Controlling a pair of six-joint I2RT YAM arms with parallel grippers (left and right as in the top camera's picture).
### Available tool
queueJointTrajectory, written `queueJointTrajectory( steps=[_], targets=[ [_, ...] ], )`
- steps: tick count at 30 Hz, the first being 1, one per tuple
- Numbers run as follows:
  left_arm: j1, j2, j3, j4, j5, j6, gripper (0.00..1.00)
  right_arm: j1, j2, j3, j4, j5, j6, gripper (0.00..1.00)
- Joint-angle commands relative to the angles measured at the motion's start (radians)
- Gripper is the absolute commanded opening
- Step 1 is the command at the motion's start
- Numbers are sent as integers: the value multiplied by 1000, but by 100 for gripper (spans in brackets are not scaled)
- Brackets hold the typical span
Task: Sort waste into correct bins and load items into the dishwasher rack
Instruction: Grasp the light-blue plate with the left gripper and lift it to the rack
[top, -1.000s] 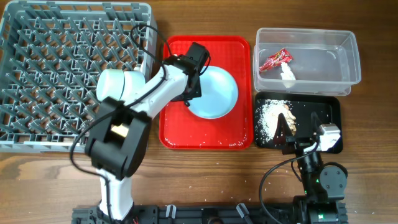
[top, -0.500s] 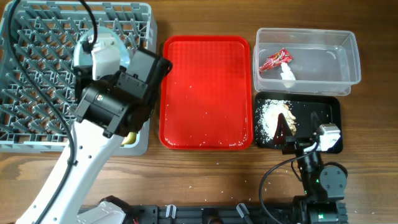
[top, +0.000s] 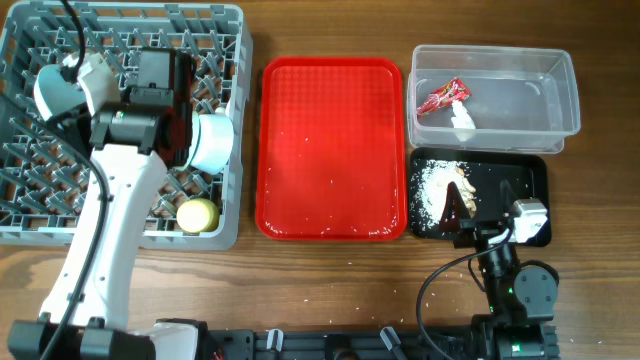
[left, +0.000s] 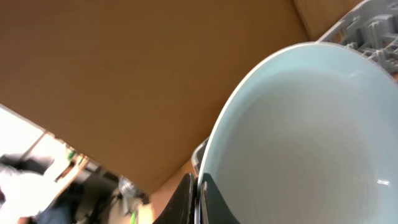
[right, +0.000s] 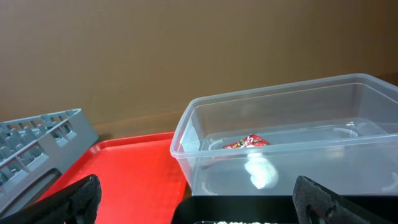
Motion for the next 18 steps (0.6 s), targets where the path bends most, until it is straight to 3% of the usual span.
queueJointTrajectory(
  steps=[1, 4, 8, 12, 16, 18],
  targets=[
    [42, 73, -18, 207, 89, 409, 4, -5, -2, -2, 6, -13, -17, 100],
    [68, 102, -18, 307, 101, 546, 4, -5, -2, -2, 6, -13, -17, 100],
    [78, 86, -18, 317, 90, 521, 4, -5, -2, -2, 6, -13, -17, 100],
    [84, 68, -18, 424, 42, 501, 4, -5, 0, -2, 6, -13, -17, 100],
    [86, 68, -18, 571, 333, 778, 4, -5, 0, -2, 6, -13, -17, 100],
    [86, 68, -18, 636, 395, 871, 4, -5, 0, -2, 6, -13, -16, 100]
  ],
)
